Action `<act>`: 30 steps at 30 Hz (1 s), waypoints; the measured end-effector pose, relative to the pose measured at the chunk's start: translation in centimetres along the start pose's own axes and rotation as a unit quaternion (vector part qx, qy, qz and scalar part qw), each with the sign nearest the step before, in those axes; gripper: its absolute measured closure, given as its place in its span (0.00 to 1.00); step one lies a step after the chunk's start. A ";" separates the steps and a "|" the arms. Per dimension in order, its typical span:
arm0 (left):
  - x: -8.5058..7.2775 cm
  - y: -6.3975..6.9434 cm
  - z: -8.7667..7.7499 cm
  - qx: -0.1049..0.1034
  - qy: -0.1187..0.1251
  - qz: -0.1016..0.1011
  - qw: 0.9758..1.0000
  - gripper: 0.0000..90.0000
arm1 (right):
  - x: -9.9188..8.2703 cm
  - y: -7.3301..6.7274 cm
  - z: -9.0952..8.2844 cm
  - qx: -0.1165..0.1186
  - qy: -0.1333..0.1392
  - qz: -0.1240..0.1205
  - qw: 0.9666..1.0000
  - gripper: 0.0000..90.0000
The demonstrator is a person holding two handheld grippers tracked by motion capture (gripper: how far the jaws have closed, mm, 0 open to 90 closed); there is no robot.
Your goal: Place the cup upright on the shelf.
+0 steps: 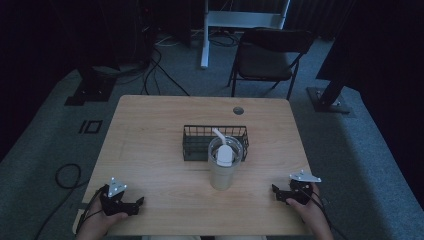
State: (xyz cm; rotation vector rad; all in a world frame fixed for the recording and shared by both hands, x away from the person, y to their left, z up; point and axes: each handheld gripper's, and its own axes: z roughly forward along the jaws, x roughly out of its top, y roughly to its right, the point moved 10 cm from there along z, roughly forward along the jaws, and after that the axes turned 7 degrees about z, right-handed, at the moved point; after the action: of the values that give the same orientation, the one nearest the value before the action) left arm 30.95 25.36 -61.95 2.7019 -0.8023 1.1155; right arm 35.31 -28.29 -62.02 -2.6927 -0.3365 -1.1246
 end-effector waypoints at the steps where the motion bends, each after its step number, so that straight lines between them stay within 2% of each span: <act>1: 0.0 0.0 0.0 0.000 0.000 0.000 1.000 0.03 | 0.0 0.0 0.0 0.000 0.000 0.000 1.000 0.12; 8: 0.0 0.0 -0.1 -0.006 0.004 -0.006 1.000 0.03 | 0.0 0.0 0.0 0.000 0.000 0.000 1.000 0.12; 11: 0.0 0.1 -0.4 -0.025 0.018 -0.033 0.999 0.03 | 0.0 0.0 0.0 0.000 0.000 0.000 1.000 0.12; 13: 0.0 0.2 -0.4 -0.023 0.016 -0.027 0.999 0.03 | 0.0 0.0 0.0 0.000 0.000 0.000 1.000 0.12; 15: -0.2 0.2 -0.3 -0.013 0.003 0.003 1.000 0.03 | 0.0 0.0 0.0 0.000 0.000 0.000 1.000 0.12; 17: -0.2 0.3 -0.2 -0.009 -0.003 0.010 1.000 0.01 | 0.0 0.0 0.0 0.000 0.000 0.000 1.000 0.12; 27: 0.2 0.5 0.2 -0.015 -0.005 0.018 1.000 0.01 | 0.1 -0.2 0.1 0.002 0.000 -0.003 1.000 0.12; 30: 0.4 0.8 0.3 -0.022 -0.006 0.029 0.999 0.01 | 0.3 -0.6 0.1 0.007 0.007 -0.007 1.000 0.12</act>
State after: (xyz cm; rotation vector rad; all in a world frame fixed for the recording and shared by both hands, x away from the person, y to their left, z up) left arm 30.97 24.40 -61.95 2.6685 -0.9024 1.0814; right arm 35.41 -27.69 -61.83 -2.6737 -0.3584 -1.1403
